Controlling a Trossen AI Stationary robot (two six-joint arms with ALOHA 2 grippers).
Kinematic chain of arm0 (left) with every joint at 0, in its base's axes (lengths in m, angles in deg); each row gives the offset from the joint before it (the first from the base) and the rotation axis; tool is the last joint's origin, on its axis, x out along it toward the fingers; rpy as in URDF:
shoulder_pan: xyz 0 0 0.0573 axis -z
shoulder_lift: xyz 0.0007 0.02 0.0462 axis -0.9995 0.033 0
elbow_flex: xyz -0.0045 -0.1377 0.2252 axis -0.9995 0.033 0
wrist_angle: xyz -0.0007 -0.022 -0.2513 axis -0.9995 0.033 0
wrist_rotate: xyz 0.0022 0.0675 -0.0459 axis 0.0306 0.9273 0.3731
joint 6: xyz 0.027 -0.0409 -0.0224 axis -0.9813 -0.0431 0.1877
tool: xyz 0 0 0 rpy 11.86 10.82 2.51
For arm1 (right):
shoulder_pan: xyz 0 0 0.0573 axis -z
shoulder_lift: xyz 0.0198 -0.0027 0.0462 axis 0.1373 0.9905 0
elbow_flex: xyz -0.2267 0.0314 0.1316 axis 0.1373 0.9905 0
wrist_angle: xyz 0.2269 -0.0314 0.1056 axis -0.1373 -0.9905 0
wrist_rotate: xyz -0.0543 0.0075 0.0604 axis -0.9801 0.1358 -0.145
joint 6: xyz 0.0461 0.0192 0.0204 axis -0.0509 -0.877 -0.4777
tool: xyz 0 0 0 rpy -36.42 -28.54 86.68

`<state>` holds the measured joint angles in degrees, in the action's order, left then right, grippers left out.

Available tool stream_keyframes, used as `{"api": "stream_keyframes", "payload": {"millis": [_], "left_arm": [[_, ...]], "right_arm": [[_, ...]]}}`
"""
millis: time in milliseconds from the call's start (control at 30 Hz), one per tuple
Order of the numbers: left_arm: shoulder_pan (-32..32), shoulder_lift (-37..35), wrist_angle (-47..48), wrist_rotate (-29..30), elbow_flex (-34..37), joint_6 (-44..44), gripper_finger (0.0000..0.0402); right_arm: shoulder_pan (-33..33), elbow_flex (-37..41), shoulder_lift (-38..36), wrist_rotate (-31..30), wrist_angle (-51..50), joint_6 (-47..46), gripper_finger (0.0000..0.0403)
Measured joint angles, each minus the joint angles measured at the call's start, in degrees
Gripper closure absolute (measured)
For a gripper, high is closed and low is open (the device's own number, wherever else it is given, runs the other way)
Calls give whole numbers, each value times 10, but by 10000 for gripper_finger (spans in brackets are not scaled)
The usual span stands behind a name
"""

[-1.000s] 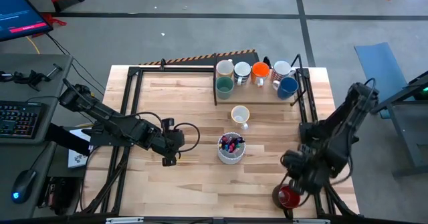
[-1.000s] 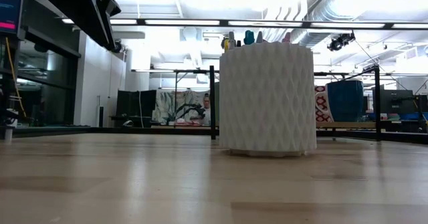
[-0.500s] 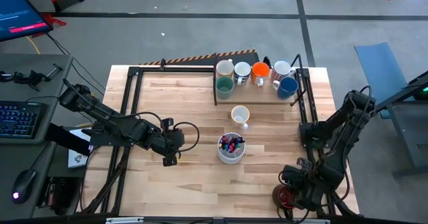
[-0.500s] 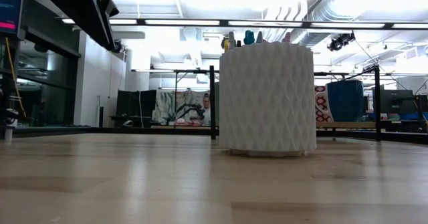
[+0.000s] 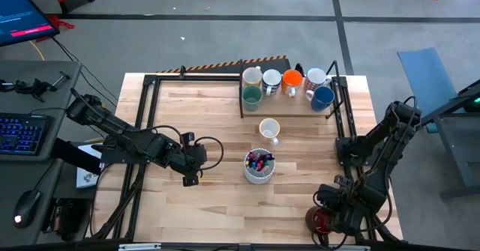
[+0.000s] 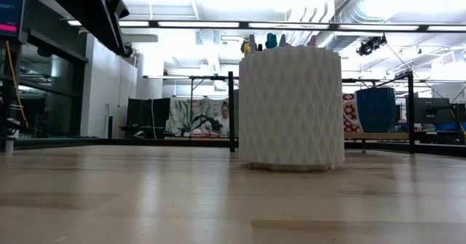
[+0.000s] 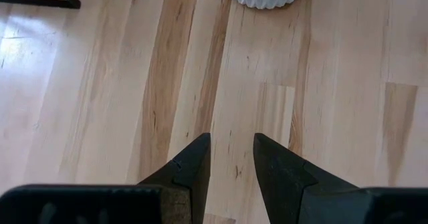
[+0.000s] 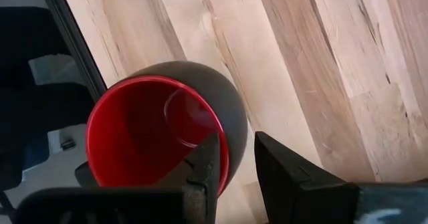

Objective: Place coffee mugs
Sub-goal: Put the black mug on the shelf

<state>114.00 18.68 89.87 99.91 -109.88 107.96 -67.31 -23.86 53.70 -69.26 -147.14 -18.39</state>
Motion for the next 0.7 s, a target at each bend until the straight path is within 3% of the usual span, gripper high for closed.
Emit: {"api": "stream_keyframes", "payload": {"millis": [333,700], "left_arm": [[0,0,0,0,0,0,298],[0,0,0,0,0,0,298]], "right_arm": [[0,0,3,7,5,0,329],[0,0,57,32,7,5,329]]}}
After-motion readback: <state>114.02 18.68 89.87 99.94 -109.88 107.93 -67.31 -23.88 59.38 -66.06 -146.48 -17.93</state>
